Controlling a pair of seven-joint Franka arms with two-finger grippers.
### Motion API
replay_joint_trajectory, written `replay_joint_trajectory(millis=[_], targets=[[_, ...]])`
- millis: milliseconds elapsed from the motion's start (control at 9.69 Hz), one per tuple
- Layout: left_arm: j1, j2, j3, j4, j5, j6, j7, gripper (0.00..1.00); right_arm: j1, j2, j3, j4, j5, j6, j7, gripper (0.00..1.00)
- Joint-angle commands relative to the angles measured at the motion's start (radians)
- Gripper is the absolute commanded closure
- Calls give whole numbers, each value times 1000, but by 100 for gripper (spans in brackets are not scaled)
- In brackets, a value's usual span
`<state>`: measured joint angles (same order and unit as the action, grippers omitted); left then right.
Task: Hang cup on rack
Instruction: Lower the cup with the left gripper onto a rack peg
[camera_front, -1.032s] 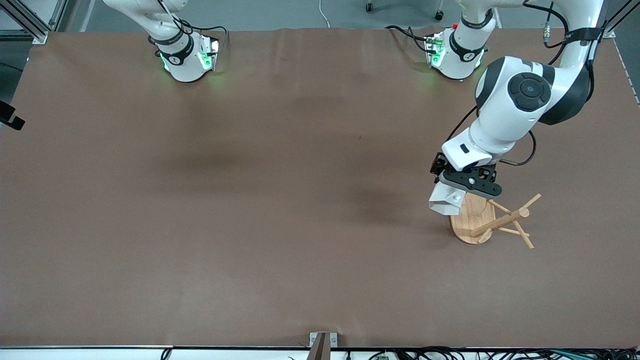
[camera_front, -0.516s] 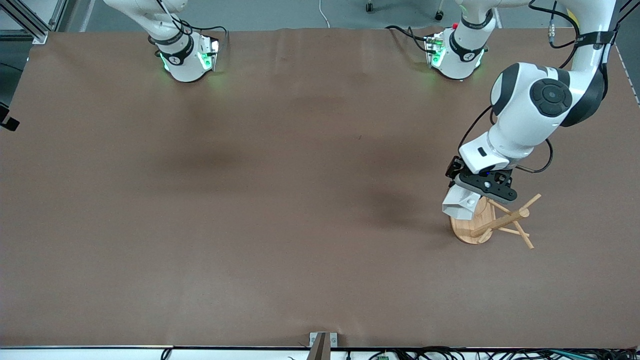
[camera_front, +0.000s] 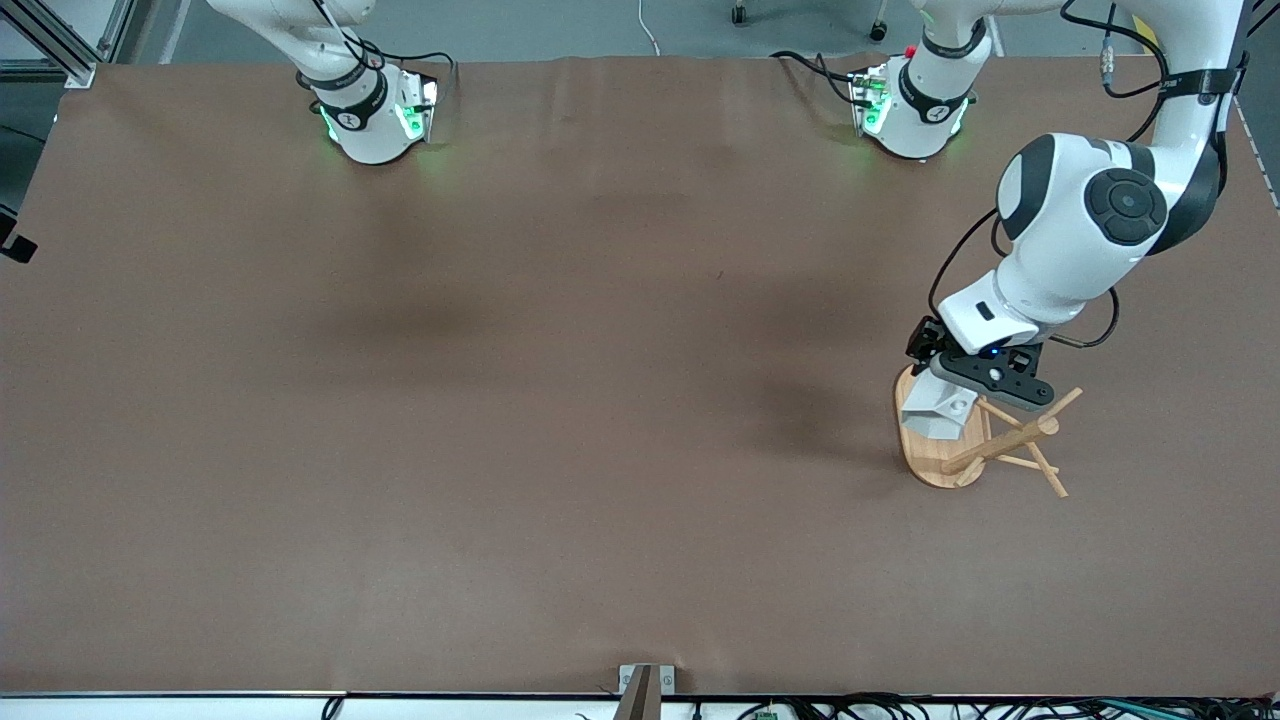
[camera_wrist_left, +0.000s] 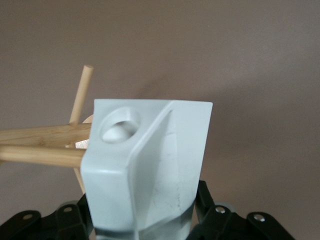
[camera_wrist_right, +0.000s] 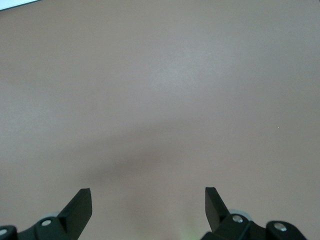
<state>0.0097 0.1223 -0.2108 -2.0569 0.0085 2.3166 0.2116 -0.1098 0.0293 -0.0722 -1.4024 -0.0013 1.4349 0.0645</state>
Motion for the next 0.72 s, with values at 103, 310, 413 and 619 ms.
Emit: replay_joint_trajectory(millis=[103, 310, 413, 619], targets=[[0, 11, 30, -26, -18, 27, 48, 99, -14, -20, 12, -18, 0, 2, -3, 0], [0, 16, 46, -25, -18, 39, 60, 99, -13, -19, 11, -20, 0, 2, -3, 0], [0, 23, 53, -29, -19, 65, 71, 99, -14, -19, 12, -20, 0, 1, -2, 0], [0, 37, 66, -26, -18, 70, 94, 97, -8, -19, 12, -20, 0, -1, -2, 0]])
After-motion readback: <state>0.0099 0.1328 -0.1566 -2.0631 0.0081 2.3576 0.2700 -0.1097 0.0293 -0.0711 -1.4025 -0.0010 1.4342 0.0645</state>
